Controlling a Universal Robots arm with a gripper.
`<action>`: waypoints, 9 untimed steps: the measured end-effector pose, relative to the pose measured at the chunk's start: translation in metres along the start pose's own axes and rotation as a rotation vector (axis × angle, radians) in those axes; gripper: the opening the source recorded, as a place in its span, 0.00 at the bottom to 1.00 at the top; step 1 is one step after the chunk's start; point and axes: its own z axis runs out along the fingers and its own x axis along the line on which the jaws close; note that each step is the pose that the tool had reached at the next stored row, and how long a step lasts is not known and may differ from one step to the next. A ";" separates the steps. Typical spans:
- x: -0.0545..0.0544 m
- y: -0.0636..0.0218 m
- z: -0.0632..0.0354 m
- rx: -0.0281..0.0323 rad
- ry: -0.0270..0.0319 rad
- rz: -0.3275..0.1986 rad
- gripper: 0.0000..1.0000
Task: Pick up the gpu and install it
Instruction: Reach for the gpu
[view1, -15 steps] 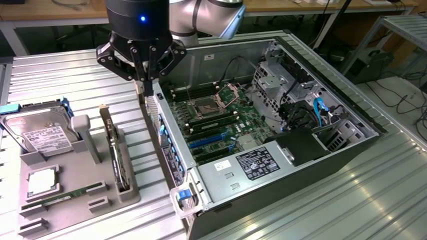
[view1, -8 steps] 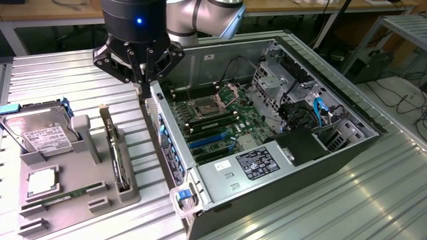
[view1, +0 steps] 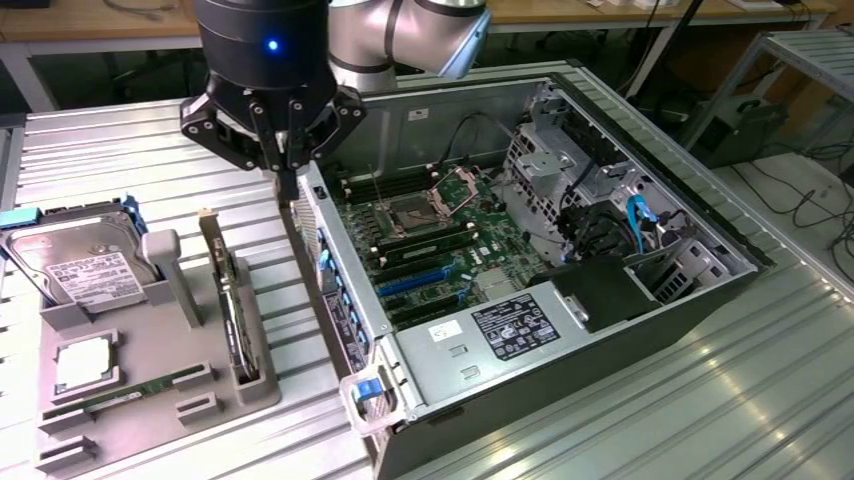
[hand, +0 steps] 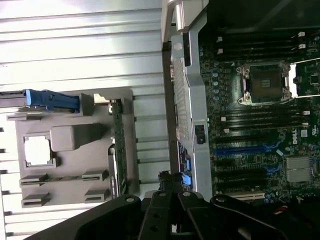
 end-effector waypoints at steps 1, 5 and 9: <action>0.000 -0.0005 0.0000 0.0000 0.0000 0.000 0.11; 0.003 -0.0028 -0.0001 0.0000 0.0000 0.000 0.11; 0.006 -0.0056 -0.0003 0.0000 0.0000 0.000 0.11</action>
